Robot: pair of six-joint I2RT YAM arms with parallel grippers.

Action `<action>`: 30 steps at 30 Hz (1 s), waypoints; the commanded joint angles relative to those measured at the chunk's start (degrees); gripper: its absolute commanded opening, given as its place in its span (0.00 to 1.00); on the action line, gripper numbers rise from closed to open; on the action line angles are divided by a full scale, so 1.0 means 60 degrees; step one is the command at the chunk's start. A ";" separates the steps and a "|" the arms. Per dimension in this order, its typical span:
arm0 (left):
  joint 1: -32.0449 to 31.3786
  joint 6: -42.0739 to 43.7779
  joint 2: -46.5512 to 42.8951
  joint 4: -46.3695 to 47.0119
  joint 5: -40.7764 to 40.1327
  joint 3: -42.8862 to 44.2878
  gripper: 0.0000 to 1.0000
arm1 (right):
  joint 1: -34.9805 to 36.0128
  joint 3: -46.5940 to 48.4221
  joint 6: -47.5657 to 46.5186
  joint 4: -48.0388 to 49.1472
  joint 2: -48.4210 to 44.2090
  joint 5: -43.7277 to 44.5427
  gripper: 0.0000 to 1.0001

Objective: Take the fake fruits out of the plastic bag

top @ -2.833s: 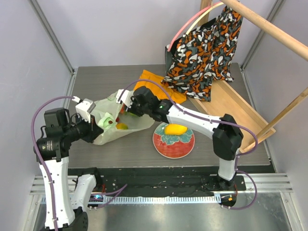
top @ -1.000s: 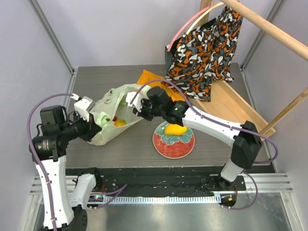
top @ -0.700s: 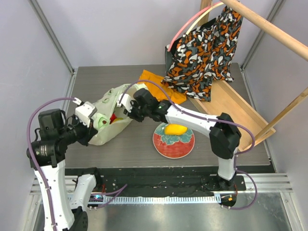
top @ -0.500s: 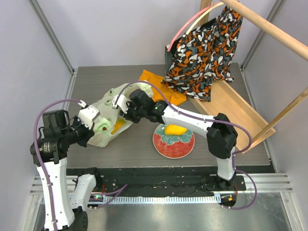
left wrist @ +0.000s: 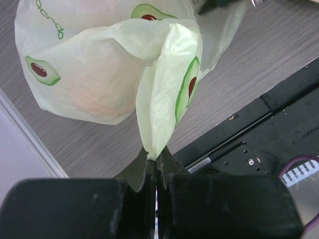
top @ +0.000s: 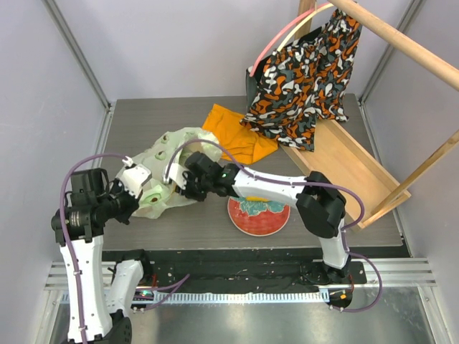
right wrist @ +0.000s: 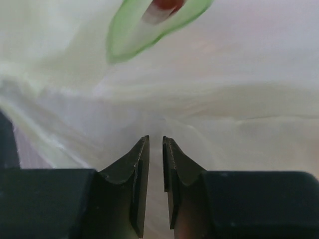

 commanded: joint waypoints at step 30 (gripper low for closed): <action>0.0054 -0.0101 -0.0510 -0.1297 -0.0223 -0.0170 0.00 | 0.0242 0.2161 -0.1798 0.0539 0.2698 0.0784 0.50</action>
